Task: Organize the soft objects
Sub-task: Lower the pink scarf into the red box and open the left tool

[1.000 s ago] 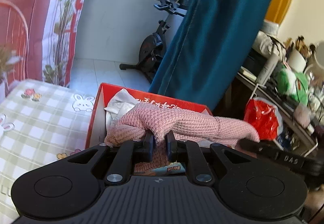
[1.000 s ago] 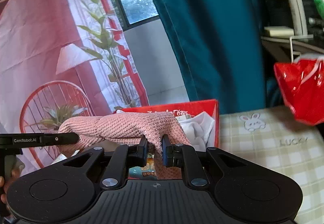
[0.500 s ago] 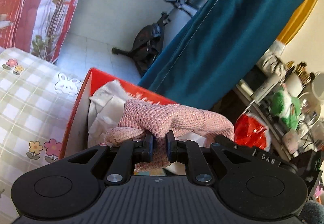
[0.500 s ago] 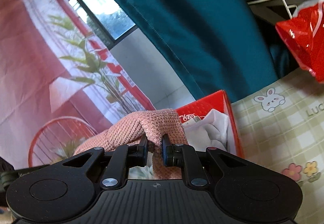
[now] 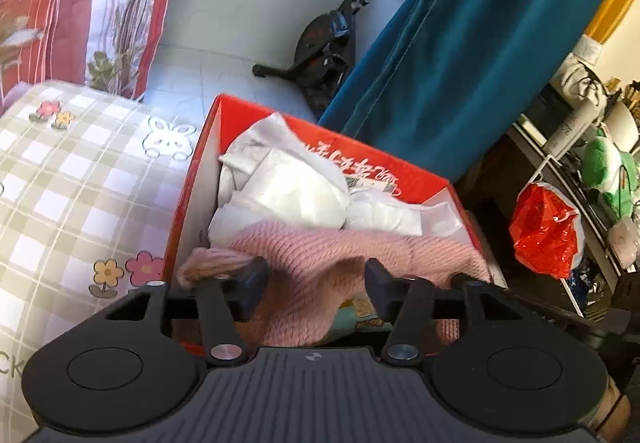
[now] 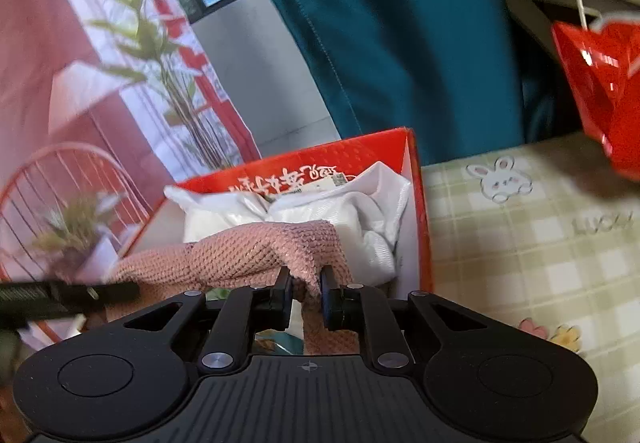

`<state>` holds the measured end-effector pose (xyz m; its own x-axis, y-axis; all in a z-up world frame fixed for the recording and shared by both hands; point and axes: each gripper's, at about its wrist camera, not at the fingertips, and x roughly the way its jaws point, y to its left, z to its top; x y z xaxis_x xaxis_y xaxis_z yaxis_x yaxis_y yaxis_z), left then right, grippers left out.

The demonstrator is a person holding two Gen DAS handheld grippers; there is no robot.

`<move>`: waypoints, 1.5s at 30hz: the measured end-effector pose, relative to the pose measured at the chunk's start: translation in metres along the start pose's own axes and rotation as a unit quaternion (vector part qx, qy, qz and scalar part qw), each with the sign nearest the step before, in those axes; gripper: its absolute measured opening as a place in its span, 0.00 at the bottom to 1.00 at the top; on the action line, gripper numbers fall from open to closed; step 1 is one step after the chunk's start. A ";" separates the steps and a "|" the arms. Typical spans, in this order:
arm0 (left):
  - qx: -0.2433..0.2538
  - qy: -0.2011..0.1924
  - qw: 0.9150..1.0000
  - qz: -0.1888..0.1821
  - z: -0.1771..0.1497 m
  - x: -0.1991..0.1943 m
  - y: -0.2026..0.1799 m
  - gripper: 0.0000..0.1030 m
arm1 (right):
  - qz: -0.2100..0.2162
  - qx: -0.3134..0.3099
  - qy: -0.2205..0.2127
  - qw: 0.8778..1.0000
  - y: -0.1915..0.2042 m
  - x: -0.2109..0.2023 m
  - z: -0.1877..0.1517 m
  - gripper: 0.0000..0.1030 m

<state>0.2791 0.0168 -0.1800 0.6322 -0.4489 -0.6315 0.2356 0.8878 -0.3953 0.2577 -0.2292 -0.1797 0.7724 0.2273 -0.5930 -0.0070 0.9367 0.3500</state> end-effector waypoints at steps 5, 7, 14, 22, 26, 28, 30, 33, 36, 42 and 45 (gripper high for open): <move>0.014 -0.020 1.000 0.009 0.003 -0.008 -0.006 0.57 | -0.017 -0.039 0.009 0.999 0.009 -0.002 -0.004 0.24; 0.018 -0.032 0.999 0.016 0.005 -0.011 -0.007 0.54 | -0.021 -0.049 0.009 0.999 0.012 -0.004 -0.006 0.25; 0.047 -0.033 0.998 0.030 0.014 0.001 -0.022 0.18 | -0.009 -0.065 -0.025 0.998 0.019 -0.020 0.001 0.31; 0.077 0.011 0.996 0.052 0.013 0.031 -0.026 0.17 | -0.007 -0.064 -0.044 0.997 0.022 -0.011 0.017 0.19; 0.094 0.035 0.993 0.061 0.012 0.042 -0.023 0.17 | -0.014 -0.073 -0.024 0.997 0.028 0.006 0.019 0.17; 0.099 0.043 0.992 0.061 0.010 0.045 -0.022 0.17 | -0.017 -0.072 -0.005 0.997 0.028 0.015 0.020 0.17; 0.099 0.051 0.992 0.061 0.010 0.049 -0.019 0.17 | -0.020 -0.070 0.013 0.997 0.026 0.022 0.019 0.16; 0.097 0.057 0.992 0.063 0.009 0.053 -0.018 0.17 | -0.025 -0.063 0.039 0.997 0.023 0.033 0.017 0.13; 0.101 0.060 0.991 0.069 0.009 0.057 -0.020 0.17 | -0.028 -0.060 0.062 0.996 0.022 0.042 0.014 0.11; 0.102 0.060 0.990 0.071 0.007 0.058 -0.018 0.17 | -0.030 -0.062 0.090 0.994 0.021 0.050 0.007 0.11; 0.107 0.056 0.990 0.078 0.009 0.054 -0.023 0.17 | -0.033 -0.068 0.088 0.993 0.023 0.046 0.006 0.12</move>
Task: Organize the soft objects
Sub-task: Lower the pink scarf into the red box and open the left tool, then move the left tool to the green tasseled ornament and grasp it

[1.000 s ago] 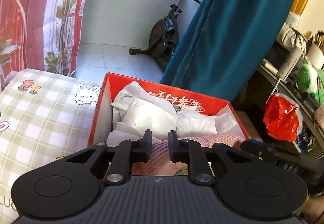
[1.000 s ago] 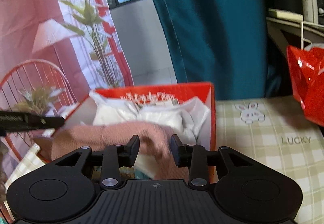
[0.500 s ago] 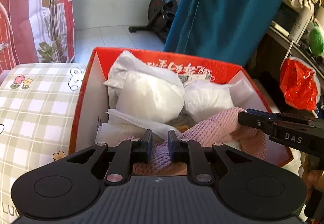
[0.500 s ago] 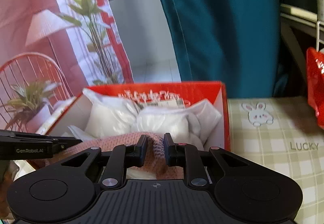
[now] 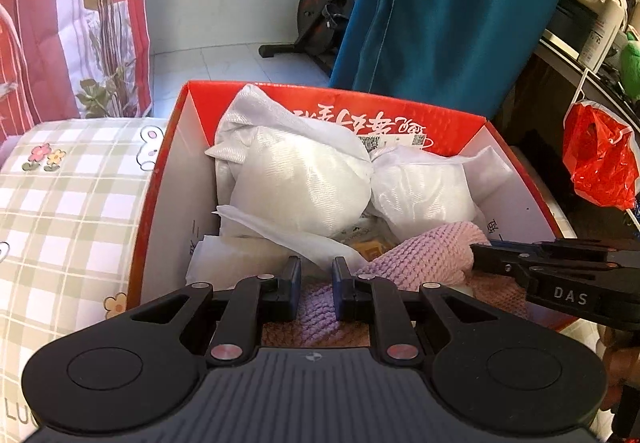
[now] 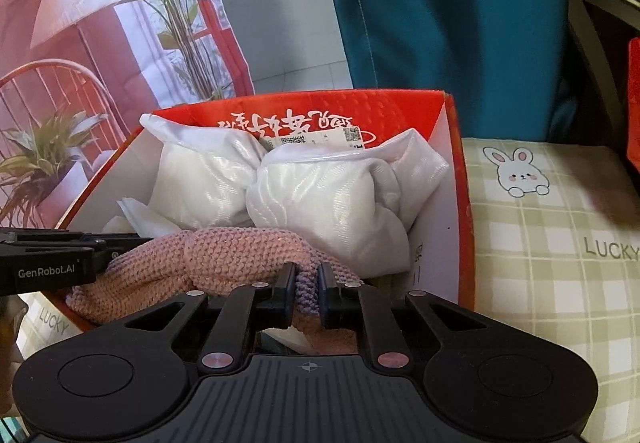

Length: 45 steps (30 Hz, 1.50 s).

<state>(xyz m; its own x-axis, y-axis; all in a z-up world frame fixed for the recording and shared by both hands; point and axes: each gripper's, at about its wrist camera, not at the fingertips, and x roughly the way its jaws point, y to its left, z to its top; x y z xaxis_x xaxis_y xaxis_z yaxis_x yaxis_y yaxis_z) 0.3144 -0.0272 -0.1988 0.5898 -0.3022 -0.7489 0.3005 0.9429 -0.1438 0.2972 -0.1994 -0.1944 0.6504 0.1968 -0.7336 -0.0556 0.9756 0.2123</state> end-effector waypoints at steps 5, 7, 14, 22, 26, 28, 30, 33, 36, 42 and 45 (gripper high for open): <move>0.016 -0.016 0.999 0.022 0.000 -0.017 -0.007 0.19 | -0.001 -0.026 -0.034 0.999 0.005 -0.020 -0.001 0.22; 0.020 -0.024 0.999 0.028 0.000 -0.025 -0.009 0.24 | -0.003 -0.045 -0.048 0.998 0.006 -0.030 -0.002 0.23; 0.034 -0.064 0.996 0.049 -0.006 -0.060 -0.017 0.63 | 0.011 -0.074 -0.090 0.993 0.003 -0.070 -0.008 0.42; 0.047 -0.093 0.993 0.046 -0.038 -0.089 -0.038 0.86 | 0.033 -0.106 -0.133 0.985 -0.003 -0.113 -0.036 0.53; 0.037 -0.085 0.995 0.027 -0.059 -0.088 -0.046 0.86 | 0.035 -0.119 -0.123 0.985 -0.008 -0.124 -0.061 0.53; 0.032 -0.079 0.996 0.016 -0.070 -0.084 -0.049 0.86 | 0.035 -0.121 -0.108 0.986 -0.012 -0.125 -0.077 0.54; 0.030 -0.072 0.997 0.008 -0.080 -0.079 -0.053 0.86 | 0.030 -0.126 -0.088 0.988 -0.016 -0.124 -0.094 0.54; 0.025 -0.058 0.998 -0.002 -0.092 -0.071 -0.055 0.85 | 0.020 -0.131 -0.061 0.989 -0.021 -0.121 -0.120 0.55; 0.017 -0.045 0.999 -0.009 -0.103 -0.062 -0.054 0.85 | 0.009 -0.126 -0.038 0.991 -0.027 -0.117 -0.144 0.61; -0.002 -0.025 1.000 -0.019 -0.120 -0.053 -0.049 0.84 | -0.010 -0.113 0.003 0.994 -0.035 -0.109 -0.181 0.63; -0.009 -0.019 0.999 -0.024 -0.124 -0.051 -0.045 0.83 | -0.015 -0.102 0.017 0.995 -0.039 -0.103 -0.188 0.60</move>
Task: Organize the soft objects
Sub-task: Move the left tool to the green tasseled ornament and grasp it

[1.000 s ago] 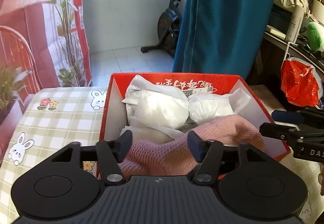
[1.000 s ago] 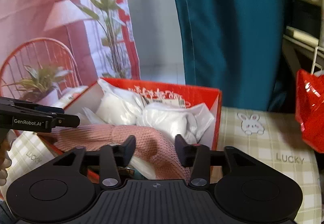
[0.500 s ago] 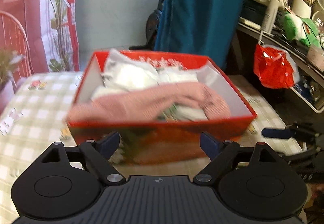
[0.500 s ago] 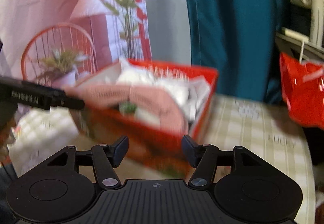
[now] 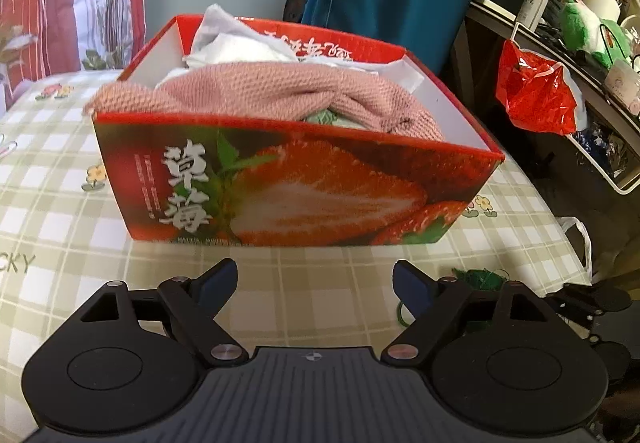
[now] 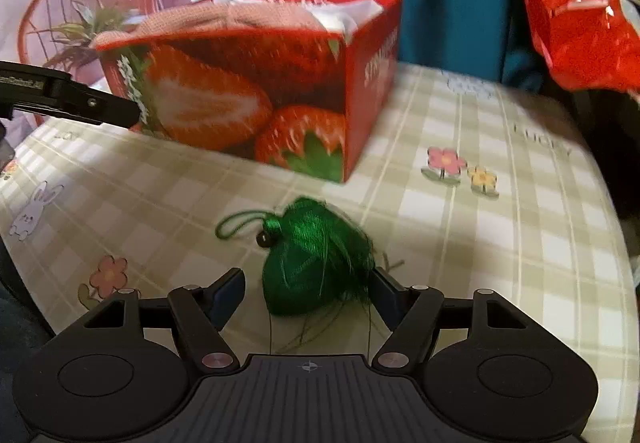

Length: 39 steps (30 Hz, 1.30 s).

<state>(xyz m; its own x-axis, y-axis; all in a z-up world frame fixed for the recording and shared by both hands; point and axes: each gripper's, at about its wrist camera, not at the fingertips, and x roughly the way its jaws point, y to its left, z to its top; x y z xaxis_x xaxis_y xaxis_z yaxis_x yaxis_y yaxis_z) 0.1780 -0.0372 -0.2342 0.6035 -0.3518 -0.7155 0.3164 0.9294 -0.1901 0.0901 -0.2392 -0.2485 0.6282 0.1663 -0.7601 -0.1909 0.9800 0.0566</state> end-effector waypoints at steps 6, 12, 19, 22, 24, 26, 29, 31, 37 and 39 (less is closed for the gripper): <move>-0.016 0.006 1.000 -0.011 -0.005 0.001 0.006 0.79 | 0.027 -0.005 -0.003 1.000 0.017 0.015 0.009 0.51; -0.033 0.016 0.999 -0.033 -0.007 0.006 0.014 0.69 | 0.067 -0.018 -0.021 0.997 0.049 0.038 0.028 0.48; -0.066 0.035 0.995 -0.061 -0.015 0.016 0.024 0.66 | 0.105 -0.048 -0.032 0.993 0.080 0.054 0.037 0.49; -0.069 0.044 0.993 -0.086 -0.016 0.021 0.021 0.64 | 0.107 -0.046 -0.028 0.993 0.079 0.055 0.038 0.50; -0.068 0.047 0.992 -0.099 -0.016 0.024 0.017 0.60 | 0.107 -0.041 -0.027 0.993 0.075 0.052 0.037 0.51; -0.068 0.049 0.990 -0.111 -0.016 0.029 0.013 0.57 | 0.105 -0.035 -0.026 0.994 0.070 0.049 0.037 0.51; -0.069 0.054 0.988 -0.129 -0.016 0.035 0.007 0.48 | 0.102 -0.033 -0.025 0.994 0.065 0.045 0.035 0.51; -0.068 0.056 0.987 -0.137 -0.016 0.036 0.004 0.44 | 0.103 -0.033 -0.028 0.994 0.062 0.042 0.034 0.47; -0.057 0.049 0.988 -0.132 -0.009 0.030 -0.002 0.28 | 0.099 -0.026 -0.034 0.994 0.063 0.038 0.038 0.44; -0.057 0.040 0.988 -0.135 -0.004 0.024 0.001 0.28 | 0.100 -0.023 -0.045 0.994 0.063 0.034 0.043 0.43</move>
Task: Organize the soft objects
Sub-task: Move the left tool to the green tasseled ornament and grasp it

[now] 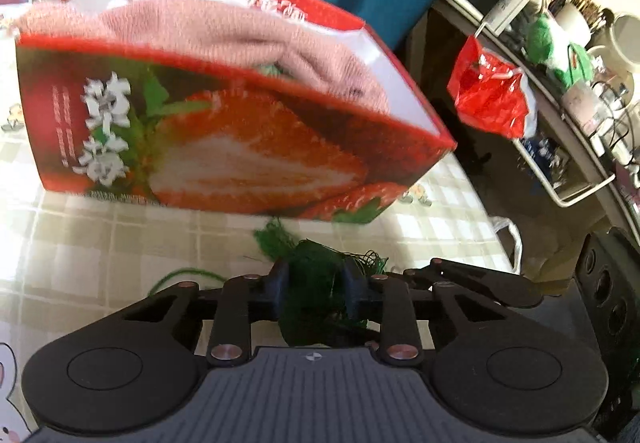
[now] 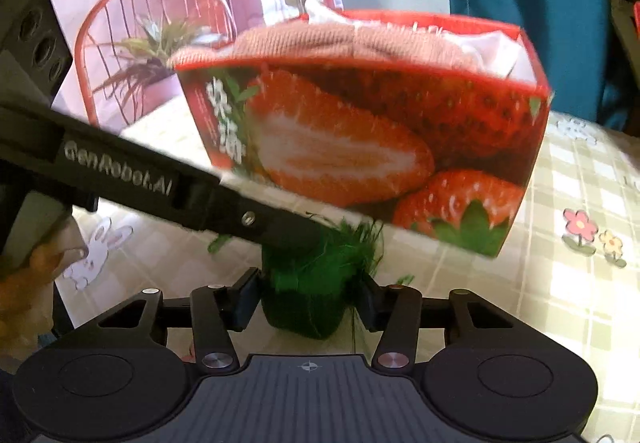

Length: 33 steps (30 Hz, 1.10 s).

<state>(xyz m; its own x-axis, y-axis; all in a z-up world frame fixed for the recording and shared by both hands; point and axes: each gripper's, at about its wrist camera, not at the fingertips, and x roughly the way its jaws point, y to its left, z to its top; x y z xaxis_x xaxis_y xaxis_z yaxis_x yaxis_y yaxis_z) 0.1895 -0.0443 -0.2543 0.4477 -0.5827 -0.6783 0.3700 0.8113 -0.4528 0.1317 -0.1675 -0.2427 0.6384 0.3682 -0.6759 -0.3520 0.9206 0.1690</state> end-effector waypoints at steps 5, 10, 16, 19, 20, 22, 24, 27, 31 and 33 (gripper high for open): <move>0.014 -0.011 1.000 0.000 0.012 -0.002 -0.007 0.28 | -0.006 -0.010 -0.017 1.000 0.003 -0.009 0.019 0.43; 0.021 -0.017 1.000 -0.011 0.020 -0.006 -0.014 0.28 | -0.018 -0.017 -0.019 1.000 0.008 -0.007 0.025 0.42; 0.039 -0.024 0.999 -0.015 0.029 -0.003 -0.028 0.28 | -0.018 -0.042 -0.028 0.999 0.019 -0.013 0.037 0.26; 0.029 -0.029 0.999 -0.002 0.032 -0.005 -0.019 0.28 | -0.029 -0.037 -0.015 0.999 0.018 -0.009 0.043 0.26; 0.026 -0.029 0.999 0.004 0.032 -0.006 -0.016 0.28 | -0.031 -0.039 -0.012 0.999 0.018 -0.008 0.042 0.27; 0.019 -0.029 0.999 0.017 0.033 -0.008 -0.006 0.28 | -0.034 -0.038 -0.005 0.999 0.016 -0.006 0.039 0.27; 0.018 -0.030 0.999 0.032 0.035 -0.010 0.005 0.28 | -0.039 -0.035 0.004 0.999 0.014 -0.001 0.034 0.28; 0.017 -0.029 0.998 0.049 0.037 -0.013 0.018 0.29 | -0.047 -0.032 0.011 0.998 0.012 0.002 0.028 0.31; 0.013 -0.024 0.998 0.064 0.037 -0.015 0.033 0.30 | -0.051 -0.034 0.014 0.998 0.010 0.001 0.025 0.31; 0.011 -0.022 0.997 0.066 0.036 -0.015 0.040 0.30 | -0.053 -0.034 0.014 0.998 0.008 0.001 0.025 0.31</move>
<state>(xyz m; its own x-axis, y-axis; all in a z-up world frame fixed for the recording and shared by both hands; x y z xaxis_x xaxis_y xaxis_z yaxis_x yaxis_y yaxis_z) 0.2269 -0.0047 -0.2409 0.5292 -0.4721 -0.7050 0.3233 0.8804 -0.3469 0.1465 -0.1565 -0.2239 0.6551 0.2653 -0.7075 -0.3310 0.9425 0.0469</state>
